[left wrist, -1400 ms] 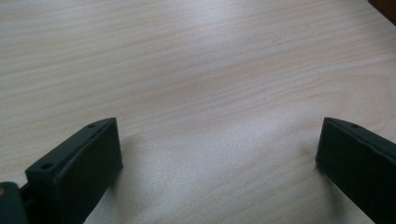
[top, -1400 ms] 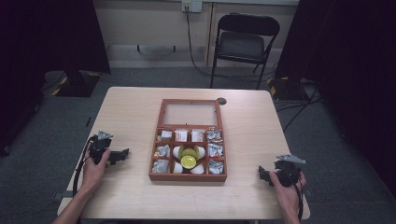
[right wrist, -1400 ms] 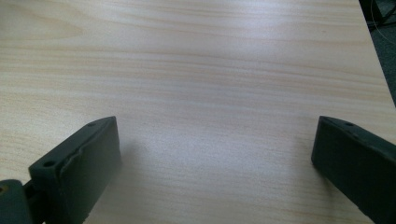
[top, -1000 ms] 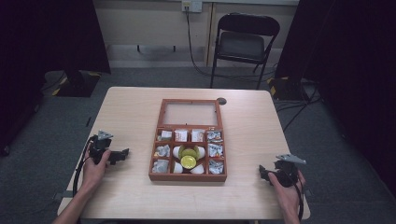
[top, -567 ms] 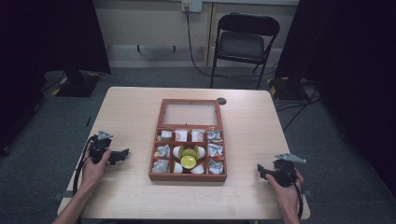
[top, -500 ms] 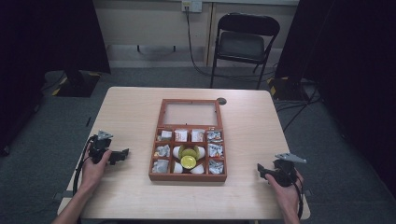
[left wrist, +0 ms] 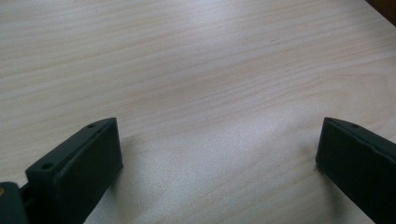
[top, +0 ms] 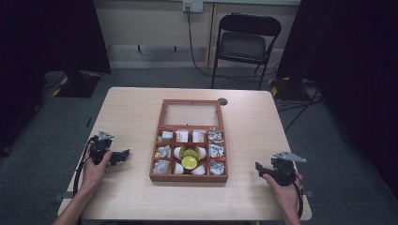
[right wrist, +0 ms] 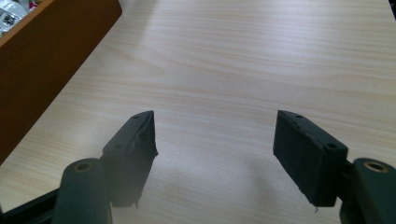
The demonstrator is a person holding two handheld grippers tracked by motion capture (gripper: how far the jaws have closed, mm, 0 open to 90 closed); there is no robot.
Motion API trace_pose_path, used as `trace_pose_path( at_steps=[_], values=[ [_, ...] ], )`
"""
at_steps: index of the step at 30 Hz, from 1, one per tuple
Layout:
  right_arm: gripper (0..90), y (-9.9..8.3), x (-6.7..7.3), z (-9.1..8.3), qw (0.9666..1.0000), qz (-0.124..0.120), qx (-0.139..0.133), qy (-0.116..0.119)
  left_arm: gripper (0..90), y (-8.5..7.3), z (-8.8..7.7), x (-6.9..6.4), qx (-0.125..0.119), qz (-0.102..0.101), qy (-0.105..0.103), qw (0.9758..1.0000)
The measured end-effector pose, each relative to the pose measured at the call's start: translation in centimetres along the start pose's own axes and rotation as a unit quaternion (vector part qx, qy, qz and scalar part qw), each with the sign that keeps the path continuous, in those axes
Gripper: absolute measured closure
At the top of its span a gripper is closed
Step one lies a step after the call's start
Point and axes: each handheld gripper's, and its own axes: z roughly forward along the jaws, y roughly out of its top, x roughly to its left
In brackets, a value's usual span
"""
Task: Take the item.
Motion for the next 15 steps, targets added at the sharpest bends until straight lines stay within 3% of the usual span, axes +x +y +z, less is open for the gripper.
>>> trace_pose_path(
  at_steps=[15],
  values=[
    [28.9, 1.1, 0.7, -0.5, 0.9996, -0.003, -0.013, 0.026, 0.0, 0.0, 0.0, 0.0, 0.000, 0.000, 0.000, 1.0000]
  ],
)
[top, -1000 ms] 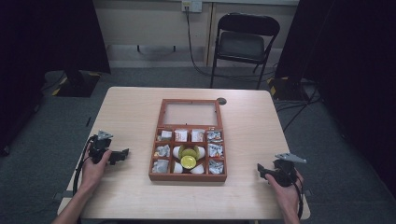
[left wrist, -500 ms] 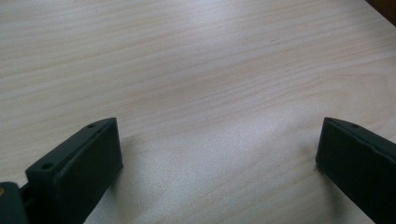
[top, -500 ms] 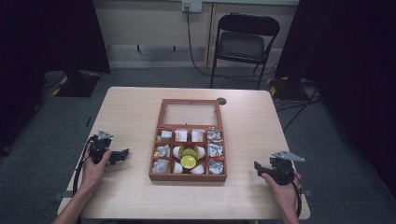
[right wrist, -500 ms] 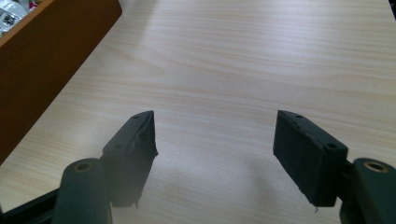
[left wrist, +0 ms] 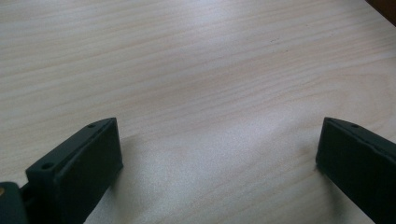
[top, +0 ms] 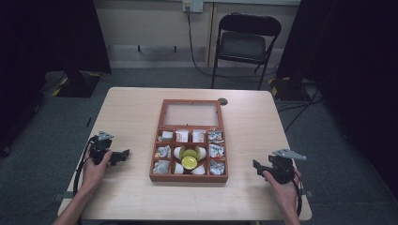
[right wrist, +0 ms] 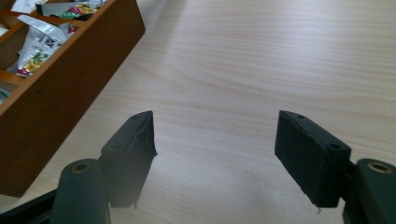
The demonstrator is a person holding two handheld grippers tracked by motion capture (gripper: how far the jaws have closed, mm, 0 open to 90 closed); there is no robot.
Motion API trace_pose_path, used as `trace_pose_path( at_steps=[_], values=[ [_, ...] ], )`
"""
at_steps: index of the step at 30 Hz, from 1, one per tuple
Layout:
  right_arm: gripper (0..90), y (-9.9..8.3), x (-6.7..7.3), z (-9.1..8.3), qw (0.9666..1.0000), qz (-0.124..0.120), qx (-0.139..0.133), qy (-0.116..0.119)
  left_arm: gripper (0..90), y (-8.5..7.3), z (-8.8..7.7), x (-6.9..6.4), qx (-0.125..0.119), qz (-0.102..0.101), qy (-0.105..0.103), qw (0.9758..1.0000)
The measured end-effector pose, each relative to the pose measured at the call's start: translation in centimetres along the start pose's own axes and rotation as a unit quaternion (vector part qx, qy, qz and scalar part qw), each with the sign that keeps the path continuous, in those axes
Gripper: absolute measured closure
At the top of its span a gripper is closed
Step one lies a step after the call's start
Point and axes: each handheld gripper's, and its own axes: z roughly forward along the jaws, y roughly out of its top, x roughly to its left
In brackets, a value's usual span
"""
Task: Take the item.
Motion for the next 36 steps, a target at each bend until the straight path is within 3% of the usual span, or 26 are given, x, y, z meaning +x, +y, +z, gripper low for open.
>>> trace_pose_path(
  at_steps=[11, 19, 36],
  values=[
    [32.2, 1.7, 1.7, -0.3, 0.9998, -0.013, -0.011, 0.014, 0.0, 0.0, 0.0, 0.0, 0.000, 0.000, 0.000, 1.0000],
    [34.7, 2.8, 3.3, 0.1, 0.9989, -0.025, -0.015, 0.036, 0.0, 0.0, 0.0, 0.0, 0.000, 0.000, 0.001, 1.0000],
    [39.3, 5.4, 6.8, 0.9, 0.9941, -0.067, -0.021, 0.083, 0.0, 0.0, 0.0, 0.0, 0.000, 0.000, 0.000, 1.0000]
  ],
)
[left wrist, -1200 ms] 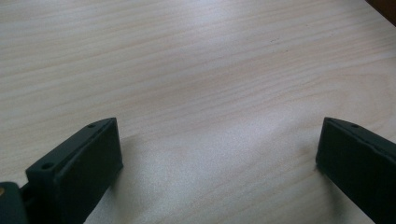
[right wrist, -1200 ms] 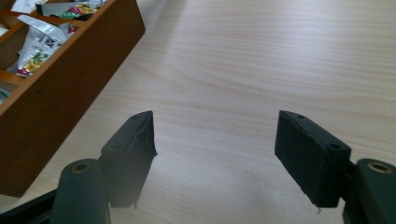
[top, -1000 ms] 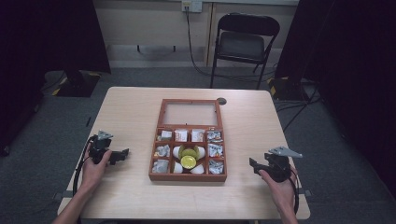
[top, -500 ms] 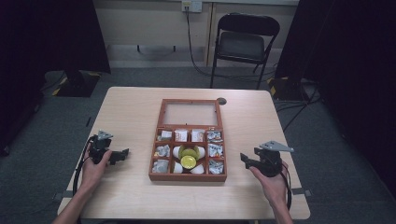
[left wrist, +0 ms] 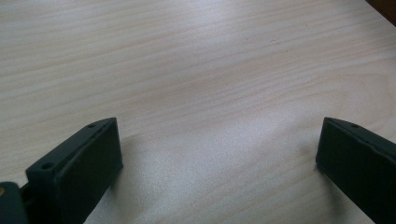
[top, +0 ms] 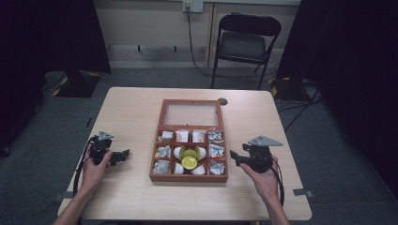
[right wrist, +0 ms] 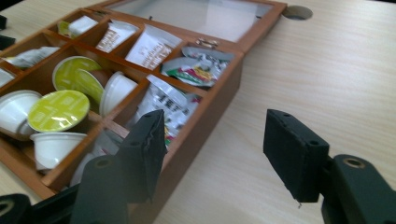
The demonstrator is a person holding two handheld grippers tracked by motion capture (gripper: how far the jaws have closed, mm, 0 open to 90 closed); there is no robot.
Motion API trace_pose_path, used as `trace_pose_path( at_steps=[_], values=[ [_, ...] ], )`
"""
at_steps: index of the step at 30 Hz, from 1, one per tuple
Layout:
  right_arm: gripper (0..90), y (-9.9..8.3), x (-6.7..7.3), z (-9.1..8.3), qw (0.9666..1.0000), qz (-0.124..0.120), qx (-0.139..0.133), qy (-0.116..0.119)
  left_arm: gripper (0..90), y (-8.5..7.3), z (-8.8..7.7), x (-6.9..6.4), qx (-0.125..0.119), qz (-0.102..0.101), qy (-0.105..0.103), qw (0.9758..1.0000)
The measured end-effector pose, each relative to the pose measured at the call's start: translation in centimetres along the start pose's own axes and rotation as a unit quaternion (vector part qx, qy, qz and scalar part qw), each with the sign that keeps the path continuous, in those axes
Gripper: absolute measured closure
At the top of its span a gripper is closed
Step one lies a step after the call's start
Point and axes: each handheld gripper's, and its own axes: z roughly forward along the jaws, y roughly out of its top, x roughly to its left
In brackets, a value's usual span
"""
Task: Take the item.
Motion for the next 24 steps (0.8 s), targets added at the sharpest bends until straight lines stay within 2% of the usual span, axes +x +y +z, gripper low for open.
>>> trace_pose_path(
  at_steps=[12, 19, 22, 24],
  values=[
    [41.9, 0.9, 1.7, 1.5, 0.9994, -0.013, 0.002, 0.033, 0.0, 0.0, 0.0, 0.0, 0.000, 0.000, 0.000, 1.0000],
    [43.8, 2.2, 3.6, 2.9, 0.9976, -0.034, 0.002, 0.061, 0.0, 0.0, 0.0, 0.0, 0.000, 0.000, 0.000, 1.0000],
    [42.6, 2.8, 4.3, 3.3, 0.9965, -0.050, 0.002, 0.067, 0.0, 0.0, 0.0, 0.0, -0.001, -0.001, -0.001, 1.0000],
    [42.7, 3.2, 4.5, 3.5, 0.9961, -0.050, 0.000, 0.073, 0.0, 0.0, 0.0, 0.0, 0.000, 0.000, 0.000, 1.0000]
  ],
)
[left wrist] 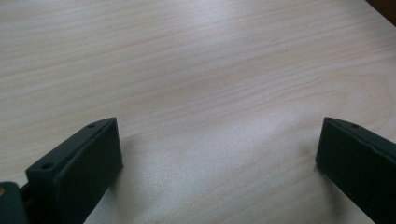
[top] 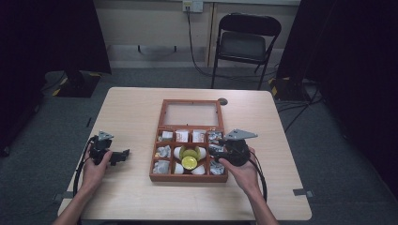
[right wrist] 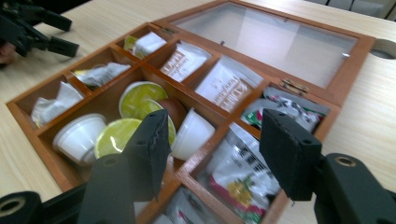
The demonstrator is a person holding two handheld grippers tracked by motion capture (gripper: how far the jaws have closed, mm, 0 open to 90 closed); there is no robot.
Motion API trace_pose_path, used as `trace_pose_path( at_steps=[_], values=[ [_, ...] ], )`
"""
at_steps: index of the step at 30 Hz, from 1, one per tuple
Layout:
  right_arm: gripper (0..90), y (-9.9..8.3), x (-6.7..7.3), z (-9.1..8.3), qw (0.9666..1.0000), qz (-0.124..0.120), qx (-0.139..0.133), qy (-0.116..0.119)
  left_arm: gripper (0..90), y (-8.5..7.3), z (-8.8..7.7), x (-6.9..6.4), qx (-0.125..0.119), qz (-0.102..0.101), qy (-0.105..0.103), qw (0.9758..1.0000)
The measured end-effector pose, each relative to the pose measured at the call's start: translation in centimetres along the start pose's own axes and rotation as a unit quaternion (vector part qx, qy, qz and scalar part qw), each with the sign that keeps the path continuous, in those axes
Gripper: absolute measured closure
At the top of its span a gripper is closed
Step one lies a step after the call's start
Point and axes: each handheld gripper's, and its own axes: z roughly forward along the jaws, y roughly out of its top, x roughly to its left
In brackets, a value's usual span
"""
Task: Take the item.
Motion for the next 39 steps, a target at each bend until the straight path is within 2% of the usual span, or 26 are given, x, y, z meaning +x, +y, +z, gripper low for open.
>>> trace_pose_path(
  at_steps=[5, 9, 14, 18, 21, 22, 26, 33, 39],
  values=[
    [42.8, 0.6, 0.6, 0.7, 0.9999, -0.005, 0.001, 0.013, 0.0, 0.0, 0.0, 0.0, -0.001, -0.001, -0.002, 1.0000],
    [42.6, 1.2, 1.2, 1.5, 0.9995, -0.019, 0.010, 0.024, 0.0, 0.0, 0.0, 0.0, 0.000, 0.002, -0.002, 1.0000],
    [45.6, 1.5, 2.2, 2.8, 0.9985, -0.027, 0.011, 0.047, 0.0, 0.0, 0.0, 0.0, -0.001, -0.001, -0.002, 1.0000],
    [44.7, 1.1, 3.0, 3.7, 0.9973, -0.035, 0.027, 0.059, 0.0, 0.0, 0.0, 0.0, 0.000, 0.001, -0.002, 1.0000],
    [44.4, 0.8, 3.2, 4.1, 0.9968, -0.033, 0.034, 0.064, 0.0, 0.0, 0.0, 0.0, 0.000, 0.001, -0.002, 1.0000],
    [44.3, 0.6, 3.5, 4.7, 0.9960, -0.037, 0.044, 0.068, 0.0, 0.0, 0.0, 0.0, 0.000, 0.001, -0.002, 1.0000],
    [43.3, 0.2, 4.2, 5.6, 0.9944, -0.045, 0.058, 0.076, 0.0, 0.0, 0.0, 0.0, -0.001, -0.001, -0.002, 1.0000],
    [40.7, -0.2, 4.6, 6.1, 0.9937, -0.047, 0.067, 0.077, 0.0, 0.0, 0.0, 0.0, 0.001, 0.001, -0.002, 1.0000],
    [40.4, -0.7, 5.0, 6.8, 0.9912, -0.054, 0.085, 0.086, 0.0, 0.0, 0.0, 0.0, 0.001, 0.001, -0.002, 1.0000]
  ],
)
